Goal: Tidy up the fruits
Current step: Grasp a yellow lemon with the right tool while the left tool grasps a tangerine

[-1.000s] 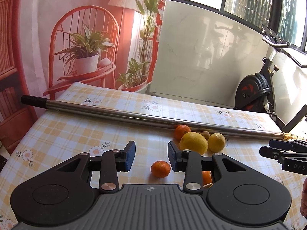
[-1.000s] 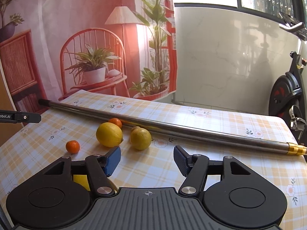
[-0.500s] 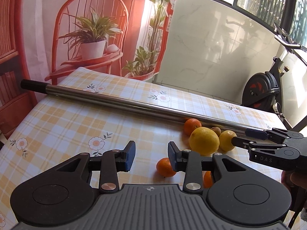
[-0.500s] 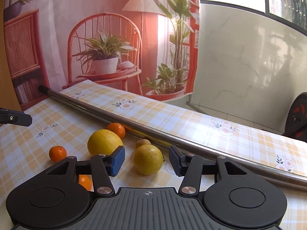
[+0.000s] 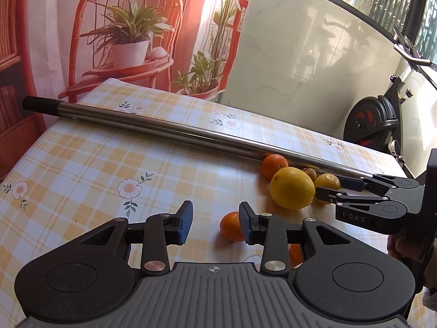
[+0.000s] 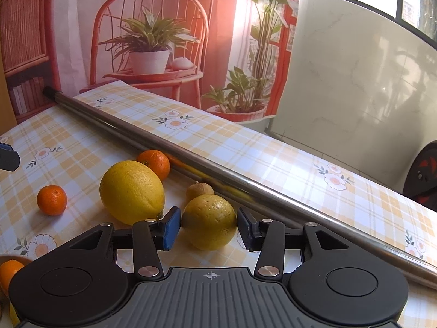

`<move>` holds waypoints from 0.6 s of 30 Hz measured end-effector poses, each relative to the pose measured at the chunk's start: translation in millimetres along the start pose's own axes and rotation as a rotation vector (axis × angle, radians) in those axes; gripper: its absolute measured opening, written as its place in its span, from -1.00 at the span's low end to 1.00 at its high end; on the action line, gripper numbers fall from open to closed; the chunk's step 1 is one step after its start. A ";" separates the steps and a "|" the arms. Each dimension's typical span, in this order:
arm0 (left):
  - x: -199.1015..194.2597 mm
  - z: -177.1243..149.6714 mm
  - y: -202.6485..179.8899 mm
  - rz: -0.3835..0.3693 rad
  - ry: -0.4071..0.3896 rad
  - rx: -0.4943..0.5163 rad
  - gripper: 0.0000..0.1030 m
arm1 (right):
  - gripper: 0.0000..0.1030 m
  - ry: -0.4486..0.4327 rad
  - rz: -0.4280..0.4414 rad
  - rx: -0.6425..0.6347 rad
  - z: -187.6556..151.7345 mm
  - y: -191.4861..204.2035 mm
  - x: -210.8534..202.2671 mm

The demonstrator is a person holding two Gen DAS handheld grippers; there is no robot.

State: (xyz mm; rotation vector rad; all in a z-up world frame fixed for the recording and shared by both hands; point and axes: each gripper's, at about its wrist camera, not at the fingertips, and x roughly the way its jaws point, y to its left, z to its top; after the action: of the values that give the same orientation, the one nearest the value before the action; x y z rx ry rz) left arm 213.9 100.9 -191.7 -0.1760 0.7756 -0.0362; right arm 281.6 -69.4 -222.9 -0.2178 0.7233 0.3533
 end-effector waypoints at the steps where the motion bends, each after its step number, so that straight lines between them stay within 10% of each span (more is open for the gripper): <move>1: 1.0 -0.7 0.3 -0.003 0.005 -0.004 -0.24 | -0.18 0.000 -0.001 0.000 -0.2 0.3 0.2; 18: 30.9 2.9 8.8 -0.085 0.100 -0.141 -0.24 | -0.19 -0.024 0.026 0.180 -19.9 -23.2 -31.6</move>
State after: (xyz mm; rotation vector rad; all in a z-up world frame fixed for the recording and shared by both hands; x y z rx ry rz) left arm 237.7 106.9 -212.6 -0.3435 0.8703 -0.0709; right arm 256.6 -104.5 -214.3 -0.0337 0.7304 0.3134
